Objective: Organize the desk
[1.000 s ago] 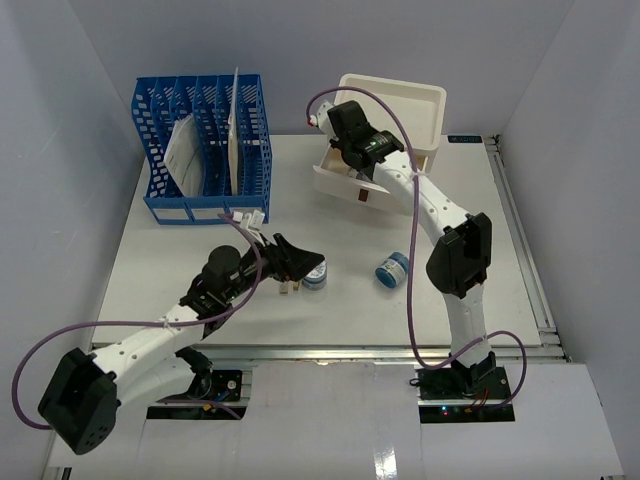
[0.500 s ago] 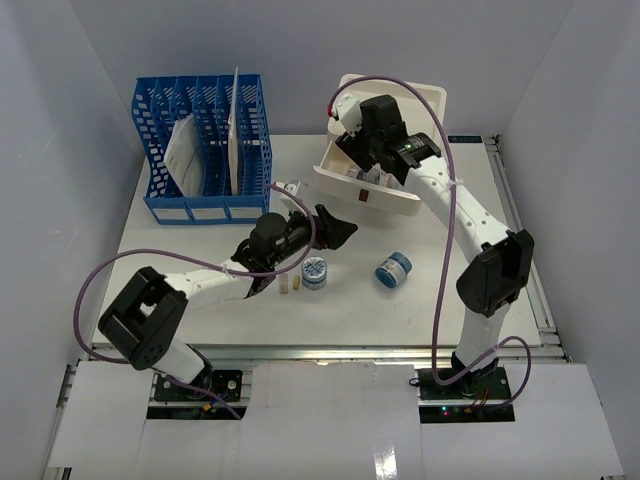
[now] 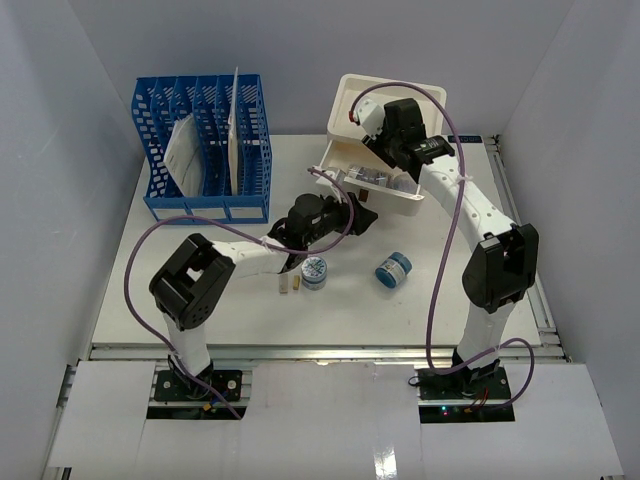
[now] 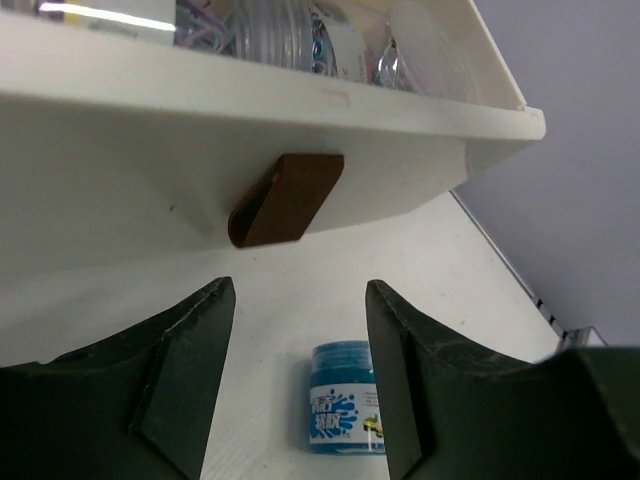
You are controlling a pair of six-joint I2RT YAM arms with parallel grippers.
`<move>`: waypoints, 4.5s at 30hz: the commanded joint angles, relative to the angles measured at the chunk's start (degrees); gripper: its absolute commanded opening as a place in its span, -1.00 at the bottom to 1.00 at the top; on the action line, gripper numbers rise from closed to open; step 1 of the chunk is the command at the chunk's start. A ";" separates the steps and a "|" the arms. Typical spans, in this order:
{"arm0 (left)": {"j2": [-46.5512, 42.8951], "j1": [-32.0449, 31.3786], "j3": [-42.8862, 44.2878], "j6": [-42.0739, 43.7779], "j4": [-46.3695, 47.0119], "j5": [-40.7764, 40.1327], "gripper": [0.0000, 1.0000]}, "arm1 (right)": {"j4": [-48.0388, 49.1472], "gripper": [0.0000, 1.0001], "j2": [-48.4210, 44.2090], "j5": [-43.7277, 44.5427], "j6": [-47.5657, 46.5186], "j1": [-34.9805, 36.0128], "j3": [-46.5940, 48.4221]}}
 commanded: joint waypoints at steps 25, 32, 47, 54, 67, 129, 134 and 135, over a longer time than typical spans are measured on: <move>17.23 -3.09 30.78 4.23 -0.52 -5.75 -0.32 | -8.79 -0.69 3.61 -18.89 5.83 -0.45 5.84; 13.99 -3.09 25.36 5.41 1.13 -5.76 -0.23 | -6.44 -0.39 3.11 -14.21 8.36 -0.58 5.48; -0.47 2.31 8.04 5.74 -2.38 -5.35 -0.10 | -0.68 0.48 -5.01 -15.79 11.91 -1.50 2.94; 7.85 4.67 20.53 5.67 -7.96 -4.38 -0.15 | 5.53 0.46 -11.25 -15.91 14.97 -1.57 -3.39; 17.63 5.44 31.89 -2.93 -1.27 -6.90 -0.19 | 15.24 0.43 -20.78 -17.16 19.54 -1.59 -16.49; 12.53 6.57 21.21 -0.21 4.24 -0.33 -0.10 | 15.01 -0.39 8.15 -20.96 11.54 -9.75 8.38; 16.80 6.58 26.71 -0.13 2.86 0.88 -0.10 | 12.74 -0.48 6.98 -25.24 11.63 -9.76 6.99; 17.87 6.58 28.30 -0.16 2.14 0.95 -0.10 | 12.55 -0.49 6.62 -25.60 11.63 -9.76 6.71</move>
